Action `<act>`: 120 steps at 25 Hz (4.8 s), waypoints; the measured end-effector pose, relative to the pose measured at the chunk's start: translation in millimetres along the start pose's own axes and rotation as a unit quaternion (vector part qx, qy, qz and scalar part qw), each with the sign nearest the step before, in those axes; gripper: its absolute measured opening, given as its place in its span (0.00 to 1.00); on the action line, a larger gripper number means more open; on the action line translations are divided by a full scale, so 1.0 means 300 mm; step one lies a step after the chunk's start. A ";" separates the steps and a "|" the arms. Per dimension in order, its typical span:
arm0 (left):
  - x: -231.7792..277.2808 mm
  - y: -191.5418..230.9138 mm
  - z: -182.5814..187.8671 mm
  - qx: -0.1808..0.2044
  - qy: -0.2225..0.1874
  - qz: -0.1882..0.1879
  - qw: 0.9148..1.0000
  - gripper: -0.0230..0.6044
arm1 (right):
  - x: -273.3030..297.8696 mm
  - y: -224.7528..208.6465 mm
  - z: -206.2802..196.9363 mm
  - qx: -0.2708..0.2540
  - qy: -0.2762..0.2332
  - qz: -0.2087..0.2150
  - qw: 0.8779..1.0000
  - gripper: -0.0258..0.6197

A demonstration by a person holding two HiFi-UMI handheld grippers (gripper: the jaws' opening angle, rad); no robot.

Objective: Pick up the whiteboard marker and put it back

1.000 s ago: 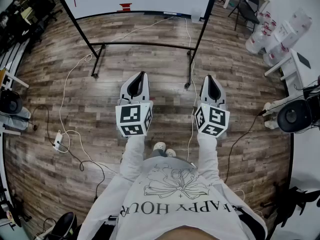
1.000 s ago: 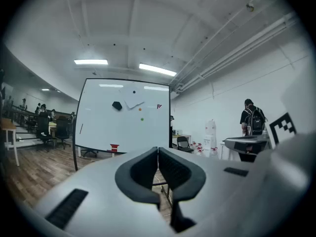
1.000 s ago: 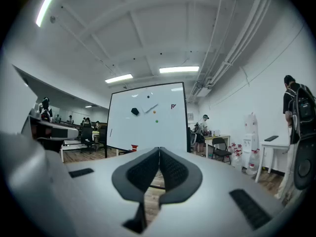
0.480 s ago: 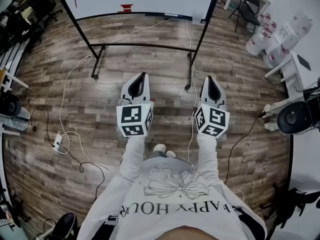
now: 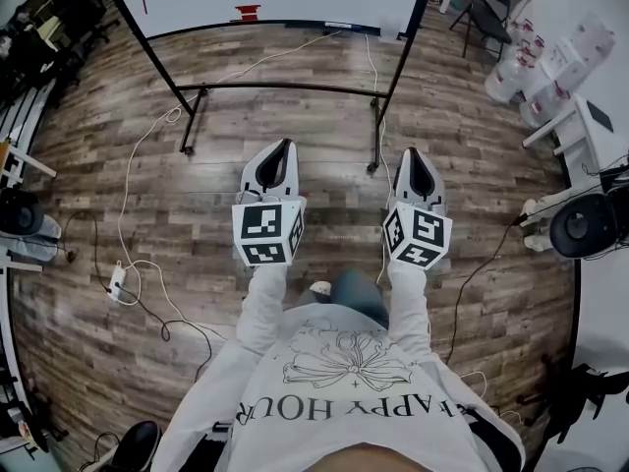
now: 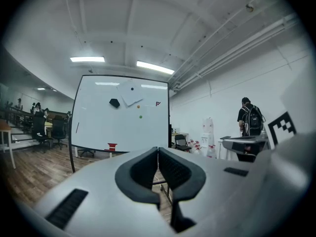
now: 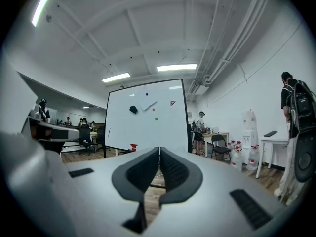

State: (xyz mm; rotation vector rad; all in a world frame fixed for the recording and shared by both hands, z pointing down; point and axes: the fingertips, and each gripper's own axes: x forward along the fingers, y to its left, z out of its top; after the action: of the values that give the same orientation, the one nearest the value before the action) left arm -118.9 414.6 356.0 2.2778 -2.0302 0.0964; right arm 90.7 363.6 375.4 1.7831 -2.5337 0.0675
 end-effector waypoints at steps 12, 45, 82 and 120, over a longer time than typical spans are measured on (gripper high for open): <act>0.172 0.040 -0.038 -0.004 0.018 0.003 1.000 0.05 | 0.163 -0.038 -0.039 -0.001 0.017 0.004 1.000 0.05; 1.310 0.134 0.061 -0.004 0.036 0.052 0.998 0.05 | 1.317 -0.459 0.031 0.005 0.021 0.055 0.998 0.05; 2.377 0.211 -0.236 0.234 0.197 -0.214 0.927 0.21 | 2.098 -0.653 -0.046 0.006 0.065 -0.072 0.995 0.05; 2.600 0.165 -0.668 0.529 0.370 -0.272 0.713 0.21 | 2.092 -0.776 -0.166 0.000 0.123 -0.056 0.991 0.05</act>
State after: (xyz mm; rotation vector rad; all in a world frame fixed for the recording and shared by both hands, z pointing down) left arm -75.6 -339.7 639.1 2.4481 -0.8030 2.1547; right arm 98.8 -301.7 465.3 1.7896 -2.2602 0.2671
